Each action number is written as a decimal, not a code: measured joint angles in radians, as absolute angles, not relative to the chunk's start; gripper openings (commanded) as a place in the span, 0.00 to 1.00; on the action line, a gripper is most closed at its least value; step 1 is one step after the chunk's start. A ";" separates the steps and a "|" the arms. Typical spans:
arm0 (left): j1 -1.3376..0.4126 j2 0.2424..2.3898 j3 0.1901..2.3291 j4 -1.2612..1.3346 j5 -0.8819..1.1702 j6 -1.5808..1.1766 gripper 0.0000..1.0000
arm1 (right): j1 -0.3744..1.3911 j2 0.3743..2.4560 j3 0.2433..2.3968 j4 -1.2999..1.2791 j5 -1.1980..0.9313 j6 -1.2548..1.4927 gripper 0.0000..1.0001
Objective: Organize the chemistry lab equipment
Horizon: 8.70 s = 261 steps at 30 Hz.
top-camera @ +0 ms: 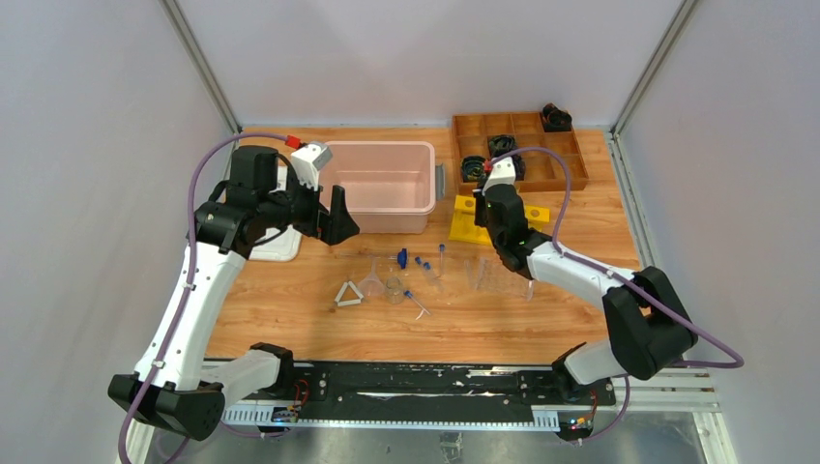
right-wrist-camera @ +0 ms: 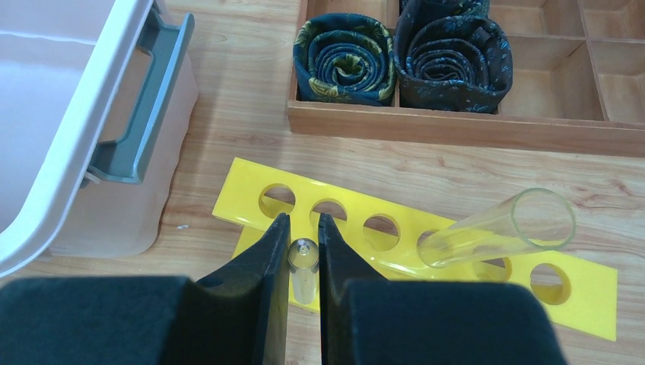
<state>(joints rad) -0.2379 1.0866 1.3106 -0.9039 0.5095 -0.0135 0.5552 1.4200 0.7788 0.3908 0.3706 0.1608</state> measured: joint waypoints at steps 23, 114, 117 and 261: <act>-0.238 1.086 1.311 -0.904 0.510 -0.010 1.00 | 0.555 1.473 0.778 0.419 0.367 0.160 0.00; -0.238 1.048 1.311 -0.905 0.510 0.005 1.00 | 0.748 1.662 0.985 -0.332 0.295 0.566 0.51; -0.238 1.048 1.311 -0.905 0.508 0.011 1.00 | 0.748 1.686 1.002 -0.335 0.290 0.578 0.44; -0.233 1.019 1.280 -0.918 0.680 0.213 1.00 | 0.730 1.465 1.658 -0.597 -0.252 0.537 0.00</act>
